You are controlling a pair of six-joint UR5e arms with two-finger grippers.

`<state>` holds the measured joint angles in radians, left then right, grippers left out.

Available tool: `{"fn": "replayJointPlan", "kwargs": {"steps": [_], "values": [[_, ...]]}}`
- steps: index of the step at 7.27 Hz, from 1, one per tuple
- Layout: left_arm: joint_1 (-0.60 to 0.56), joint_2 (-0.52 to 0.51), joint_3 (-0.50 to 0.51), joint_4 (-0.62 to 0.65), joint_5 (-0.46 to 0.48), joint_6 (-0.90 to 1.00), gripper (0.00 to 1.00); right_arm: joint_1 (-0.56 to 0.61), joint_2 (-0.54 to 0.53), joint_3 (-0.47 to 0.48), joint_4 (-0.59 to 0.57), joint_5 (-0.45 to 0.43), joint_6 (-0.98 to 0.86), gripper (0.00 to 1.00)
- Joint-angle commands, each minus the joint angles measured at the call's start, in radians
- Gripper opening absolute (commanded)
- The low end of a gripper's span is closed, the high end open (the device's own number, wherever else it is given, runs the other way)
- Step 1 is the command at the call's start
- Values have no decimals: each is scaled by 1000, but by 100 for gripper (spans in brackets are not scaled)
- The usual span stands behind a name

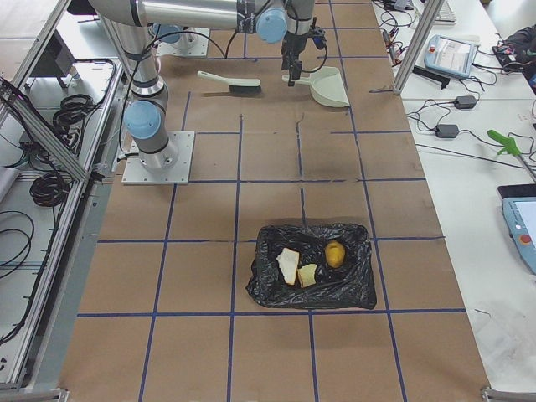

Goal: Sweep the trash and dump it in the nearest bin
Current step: 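Open the right gripper and lift it away from the dustpan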

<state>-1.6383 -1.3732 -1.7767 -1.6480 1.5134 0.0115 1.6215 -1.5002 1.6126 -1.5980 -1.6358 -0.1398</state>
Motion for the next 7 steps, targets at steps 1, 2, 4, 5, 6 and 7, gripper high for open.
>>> {"fn": "replayJointPlan", "kwargs": {"steps": [1, 2, 4, 5, 6, 7], "values": [[0, 2, 2, -1, 2, -1, 100, -15, -90, 10, 33, 4, 0, 100], [-2, -1, 3, 3, 1, 1, 100, -28, -119, 10, 35, 5, 5, 100], [-2, -1, 3, 5, -1, 2, 100, -48, -153, 10, 35, 34, 20, 100], [-2, 2, 3, 7, -1, 13, 100, -43, -153, 21, 33, 34, 70, 100], [0, 3, 2, 7, -1, 13, 100, -35, -169, 47, 29, 42, 119, 100], [0, 5, 3, 7, 1, 13, 100, -34, -169, 64, 23, 47, 121, 100]]}}
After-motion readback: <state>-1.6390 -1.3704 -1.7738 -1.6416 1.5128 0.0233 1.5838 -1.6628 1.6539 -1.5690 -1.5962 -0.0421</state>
